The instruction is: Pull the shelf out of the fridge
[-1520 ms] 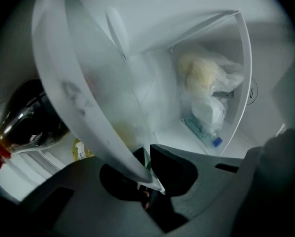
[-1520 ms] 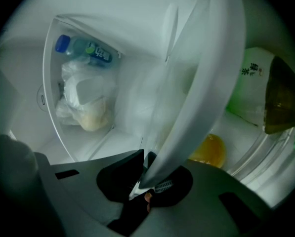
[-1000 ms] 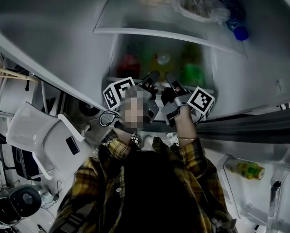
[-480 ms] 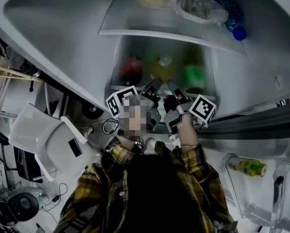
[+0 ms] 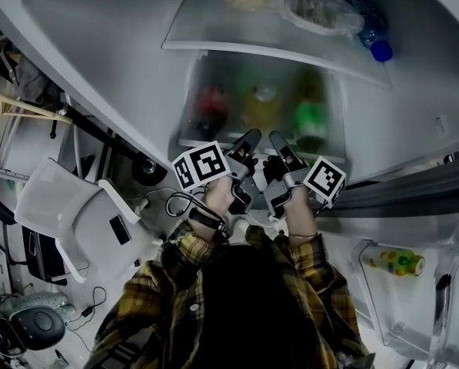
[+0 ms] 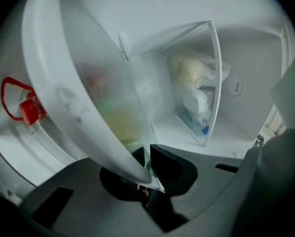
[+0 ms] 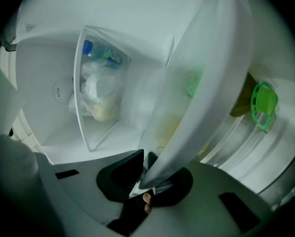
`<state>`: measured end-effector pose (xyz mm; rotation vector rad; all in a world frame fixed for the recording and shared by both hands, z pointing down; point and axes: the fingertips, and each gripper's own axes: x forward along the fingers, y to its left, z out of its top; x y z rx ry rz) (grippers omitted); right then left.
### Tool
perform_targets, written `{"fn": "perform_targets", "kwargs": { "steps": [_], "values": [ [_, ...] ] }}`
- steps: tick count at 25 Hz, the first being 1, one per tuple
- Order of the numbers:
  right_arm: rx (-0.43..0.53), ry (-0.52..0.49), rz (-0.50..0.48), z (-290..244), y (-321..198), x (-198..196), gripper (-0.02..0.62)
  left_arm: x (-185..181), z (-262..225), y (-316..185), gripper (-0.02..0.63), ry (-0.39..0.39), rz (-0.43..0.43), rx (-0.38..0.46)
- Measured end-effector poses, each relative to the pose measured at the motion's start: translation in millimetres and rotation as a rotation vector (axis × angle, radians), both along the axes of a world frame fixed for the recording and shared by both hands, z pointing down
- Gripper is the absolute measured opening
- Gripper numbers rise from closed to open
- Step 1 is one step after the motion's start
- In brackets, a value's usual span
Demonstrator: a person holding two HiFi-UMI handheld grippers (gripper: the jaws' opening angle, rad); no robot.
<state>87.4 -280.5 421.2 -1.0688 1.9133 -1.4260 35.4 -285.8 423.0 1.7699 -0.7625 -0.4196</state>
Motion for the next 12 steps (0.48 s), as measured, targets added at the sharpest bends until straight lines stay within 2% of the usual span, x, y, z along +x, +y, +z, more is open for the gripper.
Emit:
{"fn": "perform_targets", "kwargs": {
  "steps": [12],
  "values": [
    [0.01, 0.013, -0.03, 1.7, 18.7, -2.9, 0.048, -2.5, 1.3, 19.1, 0.048, -0.004, 0.001, -0.002]
  ]
}}
